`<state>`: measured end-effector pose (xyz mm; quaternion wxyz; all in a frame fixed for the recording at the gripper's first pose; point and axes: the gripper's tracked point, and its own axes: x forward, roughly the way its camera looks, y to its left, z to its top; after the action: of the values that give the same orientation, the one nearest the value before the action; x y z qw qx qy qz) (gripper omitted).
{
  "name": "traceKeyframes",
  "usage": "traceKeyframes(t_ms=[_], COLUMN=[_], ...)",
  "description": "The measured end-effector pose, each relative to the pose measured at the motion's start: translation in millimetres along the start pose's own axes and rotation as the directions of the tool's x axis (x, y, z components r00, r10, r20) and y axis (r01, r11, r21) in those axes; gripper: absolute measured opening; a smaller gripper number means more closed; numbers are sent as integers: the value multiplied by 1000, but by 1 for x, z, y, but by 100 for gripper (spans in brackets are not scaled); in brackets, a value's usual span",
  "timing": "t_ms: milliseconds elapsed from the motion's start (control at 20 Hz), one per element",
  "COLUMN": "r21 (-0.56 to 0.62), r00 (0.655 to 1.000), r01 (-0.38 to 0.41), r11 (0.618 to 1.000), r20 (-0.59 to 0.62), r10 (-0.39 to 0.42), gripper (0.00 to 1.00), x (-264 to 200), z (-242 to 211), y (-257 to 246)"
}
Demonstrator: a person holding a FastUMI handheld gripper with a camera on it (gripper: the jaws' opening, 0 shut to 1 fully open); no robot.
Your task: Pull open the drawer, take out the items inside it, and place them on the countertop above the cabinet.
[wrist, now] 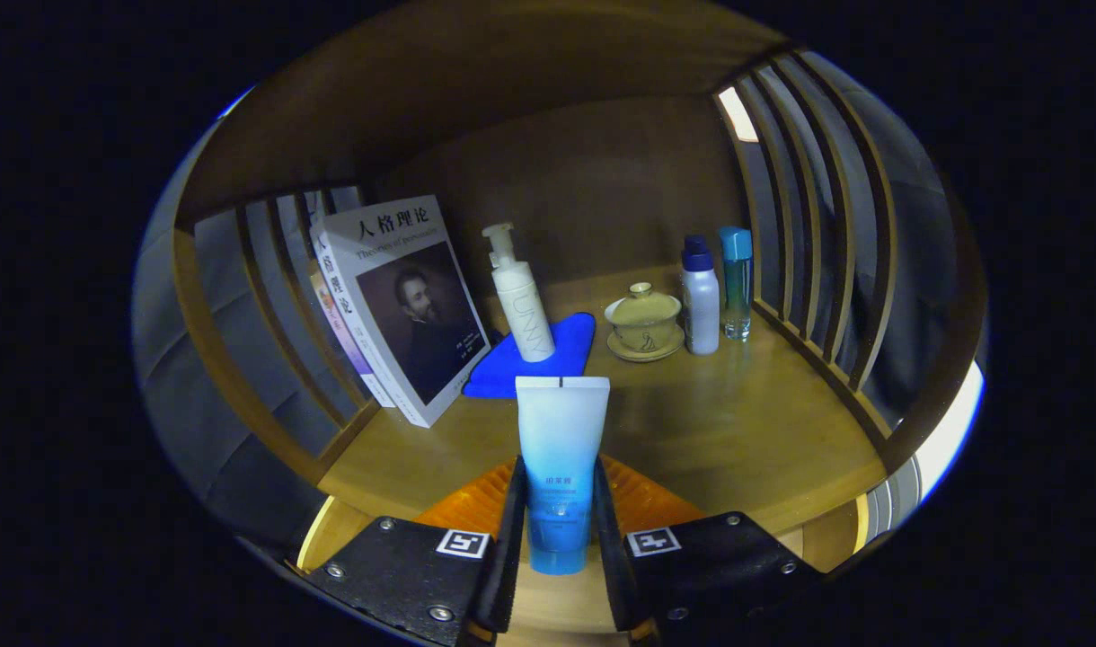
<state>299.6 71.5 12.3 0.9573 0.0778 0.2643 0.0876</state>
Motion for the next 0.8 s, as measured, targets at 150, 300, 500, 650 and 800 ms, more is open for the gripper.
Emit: traceKeyframes(t_ms=[150, 300, 500, 650, 800], r21=[7, 38, -8, -58, -99], r00=[1000, 1000, 997, 991, 982], r01=[25, 30, 62, 80, 66], r11=[1000, 999, 998, 995, 993], r20=[-8, -5, 48, 112, 183], r10=[-25, -30, -62, -73, -47], gripper=[45, 51, 72, 94, 95], x=[11, 19, 12, 1, -19], z=[-3, -2, 8, 19, 27], y=[-5, -4, -9, -9, -1])
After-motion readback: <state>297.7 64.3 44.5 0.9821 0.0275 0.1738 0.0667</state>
